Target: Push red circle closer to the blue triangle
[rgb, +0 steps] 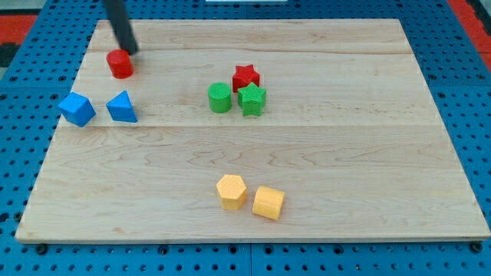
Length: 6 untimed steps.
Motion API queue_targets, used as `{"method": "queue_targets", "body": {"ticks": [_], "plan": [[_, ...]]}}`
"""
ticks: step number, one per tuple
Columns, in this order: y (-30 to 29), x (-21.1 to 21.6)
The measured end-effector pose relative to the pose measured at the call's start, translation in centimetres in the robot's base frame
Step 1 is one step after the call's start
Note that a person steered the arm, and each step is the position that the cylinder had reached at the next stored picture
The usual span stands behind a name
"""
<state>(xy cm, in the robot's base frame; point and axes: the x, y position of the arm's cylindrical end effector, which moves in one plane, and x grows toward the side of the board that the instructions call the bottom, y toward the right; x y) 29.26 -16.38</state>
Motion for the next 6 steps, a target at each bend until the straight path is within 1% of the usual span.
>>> {"method": "queue_targets", "body": {"ticks": [1, 2, 3, 4, 5, 6], "plan": [[-0.7, -2.1], [-6.4, -5.8], [-6.5, -1.8], [-6.5, -0.9], [0.1, 4.1], [3.5, 5.8]]}}
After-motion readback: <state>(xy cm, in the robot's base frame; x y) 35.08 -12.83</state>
